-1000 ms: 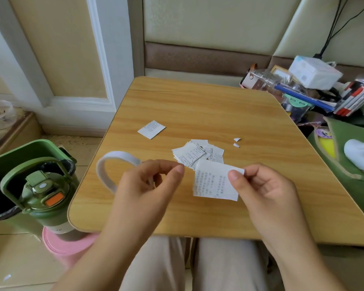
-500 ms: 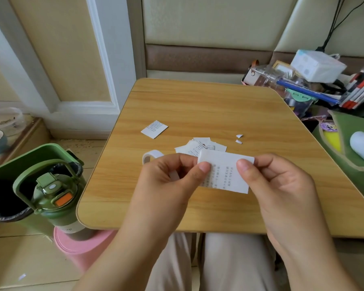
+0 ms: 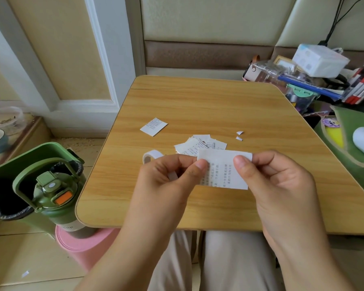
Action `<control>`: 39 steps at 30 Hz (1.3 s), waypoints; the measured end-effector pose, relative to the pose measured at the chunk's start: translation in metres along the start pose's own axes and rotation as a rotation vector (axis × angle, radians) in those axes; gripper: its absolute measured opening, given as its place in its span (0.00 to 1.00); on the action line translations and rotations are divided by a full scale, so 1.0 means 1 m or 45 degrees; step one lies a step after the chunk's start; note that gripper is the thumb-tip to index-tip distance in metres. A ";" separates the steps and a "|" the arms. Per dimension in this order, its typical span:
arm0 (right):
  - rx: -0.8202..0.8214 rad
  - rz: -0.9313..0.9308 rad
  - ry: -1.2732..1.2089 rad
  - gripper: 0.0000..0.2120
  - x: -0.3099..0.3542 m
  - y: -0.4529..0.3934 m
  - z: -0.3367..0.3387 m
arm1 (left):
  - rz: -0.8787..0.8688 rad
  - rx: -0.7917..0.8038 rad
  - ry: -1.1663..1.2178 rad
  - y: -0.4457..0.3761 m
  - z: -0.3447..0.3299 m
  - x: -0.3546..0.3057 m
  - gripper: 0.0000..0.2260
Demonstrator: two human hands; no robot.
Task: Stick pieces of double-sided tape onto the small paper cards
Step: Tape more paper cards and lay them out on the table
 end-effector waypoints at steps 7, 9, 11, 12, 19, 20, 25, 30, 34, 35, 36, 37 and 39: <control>0.034 0.031 0.029 0.05 0.003 0.001 0.000 | 0.007 -0.009 0.012 -0.005 0.002 -0.001 0.07; 0.031 0.026 0.015 0.02 0.004 0.000 0.001 | 0.003 -0.019 0.025 -0.007 0.002 -0.003 0.05; 0.030 0.028 0.015 0.02 0.005 0.000 0.001 | -0.020 -0.022 0.022 -0.008 0.000 -0.005 0.05; 0.027 0.025 0.015 0.03 0.006 0.000 0.001 | -0.031 -0.028 0.020 -0.009 -0.001 -0.006 0.05; -0.024 -0.011 -0.003 0.02 0.004 -0.003 0.006 | -0.032 -0.070 0.040 -0.009 0.002 -0.004 0.06; -0.024 -0.019 -0.014 0.02 0.003 -0.002 0.006 | -0.028 -0.073 0.037 -0.009 0.003 -0.003 0.06; -0.039 -0.031 -0.030 0.04 0.005 -0.003 0.005 | -0.019 -0.077 0.056 -0.008 0.003 -0.003 0.06; -0.086 -0.042 -0.036 0.02 0.004 -0.003 0.006 | -0.015 -0.101 0.041 -0.009 0.004 -0.001 0.08; -0.105 -0.045 -0.035 0.02 0.003 -0.004 0.006 | -0.002 -0.096 0.034 -0.010 0.004 0.002 0.06; -0.106 -0.045 -0.033 0.02 0.003 -0.004 0.006 | -0.002 -0.095 0.035 -0.010 0.005 0.003 0.05; -0.109 -0.044 -0.031 0.03 0.003 -0.004 0.006 | -0.001 -0.094 0.039 -0.010 0.004 0.003 0.05; -0.112 -0.042 -0.030 0.02 0.003 -0.004 0.006 | -0.003 -0.093 0.043 -0.010 0.004 0.003 0.04; -0.114 -0.039 -0.027 0.02 0.003 -0.005 0.006 | -0.003 -0.090 0.060 -0.011 0.004 0.004 0.03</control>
Point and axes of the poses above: each hand's wrist, its own y-axis away from the middle knuckle, its own z-axis out of the back of the hand, x = y × z, the point moved 10 cm from there along -y, towards the middle knuckle, and after that the axes turned 3 degrees about -z, right-handed, at the moved point
